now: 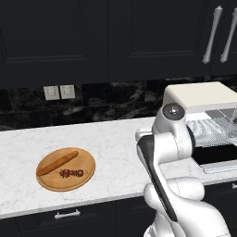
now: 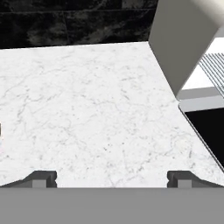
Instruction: Pick up the kebab skewer and baguette bread, and place them inside the toaster oven. Close the toaster oven door and start by setting the timer.
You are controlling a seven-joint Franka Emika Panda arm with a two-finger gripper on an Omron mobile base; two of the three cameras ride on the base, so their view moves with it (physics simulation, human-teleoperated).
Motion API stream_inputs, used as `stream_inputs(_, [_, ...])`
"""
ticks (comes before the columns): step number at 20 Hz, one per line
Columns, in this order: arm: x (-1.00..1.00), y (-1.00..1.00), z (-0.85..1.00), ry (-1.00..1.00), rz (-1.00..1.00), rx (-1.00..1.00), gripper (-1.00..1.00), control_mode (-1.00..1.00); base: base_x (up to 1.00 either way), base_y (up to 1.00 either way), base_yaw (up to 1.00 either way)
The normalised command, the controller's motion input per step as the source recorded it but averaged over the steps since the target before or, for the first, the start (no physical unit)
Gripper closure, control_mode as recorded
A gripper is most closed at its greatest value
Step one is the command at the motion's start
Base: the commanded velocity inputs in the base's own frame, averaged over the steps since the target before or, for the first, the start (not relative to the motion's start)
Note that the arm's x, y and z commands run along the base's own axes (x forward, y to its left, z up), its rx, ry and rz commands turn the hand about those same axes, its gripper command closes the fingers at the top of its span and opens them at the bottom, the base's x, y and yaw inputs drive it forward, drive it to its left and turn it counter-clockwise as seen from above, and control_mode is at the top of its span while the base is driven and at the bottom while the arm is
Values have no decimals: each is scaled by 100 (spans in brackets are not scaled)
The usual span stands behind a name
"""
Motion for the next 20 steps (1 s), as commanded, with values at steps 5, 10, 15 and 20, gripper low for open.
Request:
stream_inputs(5, [2, 43, 0, 0, -5, 0, -100, -100, 0, 0, 0])
stream_inputs(10, [1, 49, 0, 0, -6, 0, -100, -100, 0, 0, 0])
stream_inputs(15, [10, 38, 0, 0, -6, 0, -100, -100, 0, 0, 0])
stream_inputs(20, [18, 37, 0, 0, -6, 0, -100, -100, 0, 0, 0])
